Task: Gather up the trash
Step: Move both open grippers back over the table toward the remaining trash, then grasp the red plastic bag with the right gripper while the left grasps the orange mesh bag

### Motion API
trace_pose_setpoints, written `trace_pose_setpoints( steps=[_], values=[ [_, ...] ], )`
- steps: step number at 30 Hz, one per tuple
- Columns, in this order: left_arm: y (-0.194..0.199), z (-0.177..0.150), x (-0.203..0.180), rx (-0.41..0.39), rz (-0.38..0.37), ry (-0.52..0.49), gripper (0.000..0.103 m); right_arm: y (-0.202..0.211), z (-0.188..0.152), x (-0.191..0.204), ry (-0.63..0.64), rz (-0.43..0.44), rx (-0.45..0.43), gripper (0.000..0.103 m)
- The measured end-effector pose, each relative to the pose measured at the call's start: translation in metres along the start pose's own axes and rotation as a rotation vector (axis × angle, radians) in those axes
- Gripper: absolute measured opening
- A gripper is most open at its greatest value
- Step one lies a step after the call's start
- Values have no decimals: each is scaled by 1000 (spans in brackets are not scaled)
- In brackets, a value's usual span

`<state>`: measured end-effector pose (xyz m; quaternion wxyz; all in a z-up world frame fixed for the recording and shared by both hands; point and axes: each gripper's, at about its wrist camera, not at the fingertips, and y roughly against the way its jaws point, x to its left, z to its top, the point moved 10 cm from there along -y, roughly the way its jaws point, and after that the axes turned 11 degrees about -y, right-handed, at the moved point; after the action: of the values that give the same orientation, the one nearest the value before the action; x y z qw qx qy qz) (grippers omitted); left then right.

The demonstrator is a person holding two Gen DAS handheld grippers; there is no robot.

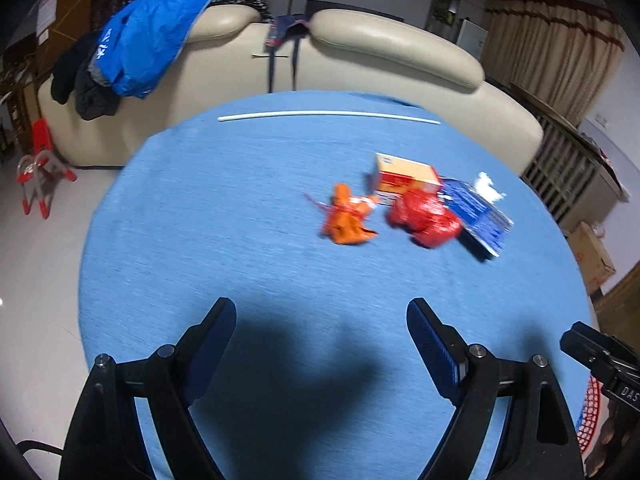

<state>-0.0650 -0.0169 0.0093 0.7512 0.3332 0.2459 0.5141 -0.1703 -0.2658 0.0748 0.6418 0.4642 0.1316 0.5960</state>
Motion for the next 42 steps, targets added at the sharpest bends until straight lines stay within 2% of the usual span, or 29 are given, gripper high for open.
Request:
trace_pose_setpoints(
  steps=[7, 15, 24, 31, 33, 35, 39, 42],
  values=[
    [-9, 3, 27, 3, 20, 41, 88, -22, 7, 16, 39, -6, 33, 67],
    [-25, 8, 28, 27, 30, 21, 88, -61, 25, 41, 114, 0, 63, 67],
    [-33, 8, 40, 43, 41, 48, 88, -109, 72, 91, 262, 37, 62, 67],
    [-39, 8, 46, 52, 42, 59, 88, -152, 92, 110, 380, -29, 92, 67],
    [-42, 7, 46, 57, 40, 61, 88, -164, 93, 111, 395, -47, 114, 65],
    [-44, 6, 45, 63, 39, 54, 88, -175, 90, 105, 399, -74, 137, 54],
    [-48, 9, 41, 67, 30, 45, 88, -187, 84, 101, 400, -84, 168, 49],
    [-51, 19, 36, 59, 20, 32, 88, -183, 85, 100, 370, -55, 176, 47]
  ],
)
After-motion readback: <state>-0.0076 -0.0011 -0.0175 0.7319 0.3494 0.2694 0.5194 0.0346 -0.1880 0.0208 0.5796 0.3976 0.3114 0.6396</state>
